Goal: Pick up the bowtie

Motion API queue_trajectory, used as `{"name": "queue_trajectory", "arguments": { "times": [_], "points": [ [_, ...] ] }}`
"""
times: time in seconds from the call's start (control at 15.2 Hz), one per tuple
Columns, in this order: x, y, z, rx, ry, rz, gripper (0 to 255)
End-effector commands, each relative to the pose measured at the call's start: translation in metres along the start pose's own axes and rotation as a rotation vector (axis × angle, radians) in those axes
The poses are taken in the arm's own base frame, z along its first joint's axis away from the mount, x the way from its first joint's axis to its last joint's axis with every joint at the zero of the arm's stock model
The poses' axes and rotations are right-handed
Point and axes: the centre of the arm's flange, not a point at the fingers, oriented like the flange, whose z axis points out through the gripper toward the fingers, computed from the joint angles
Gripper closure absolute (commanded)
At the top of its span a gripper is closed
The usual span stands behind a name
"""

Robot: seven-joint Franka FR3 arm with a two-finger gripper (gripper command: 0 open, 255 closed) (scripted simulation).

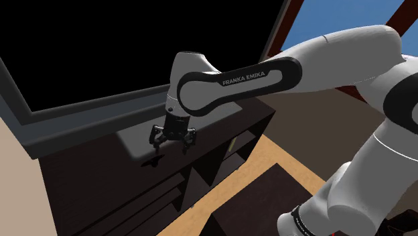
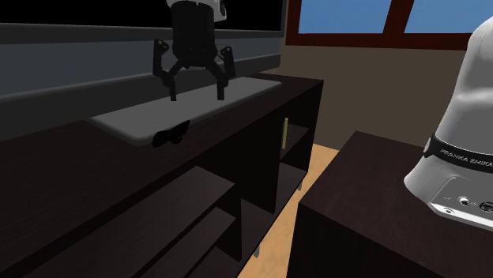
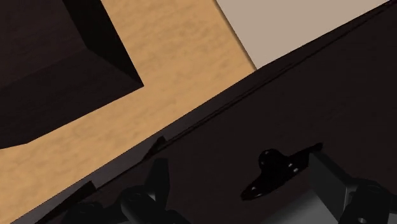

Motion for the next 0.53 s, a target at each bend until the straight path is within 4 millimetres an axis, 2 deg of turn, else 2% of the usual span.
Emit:
{"name": "queue_trajectory", "arguments": {
  "times": [0.0,0.26,0.46],
  "points": [
    [0.008,-0.022,0.012,0.010,-0.015,0.021,0],
    [0.021,-0.060,0.034,0.027,-0.042,0.056,0],
    [0.025,-0.059,0.050,0.027,-0.042,0.056,0]
  ]
}}
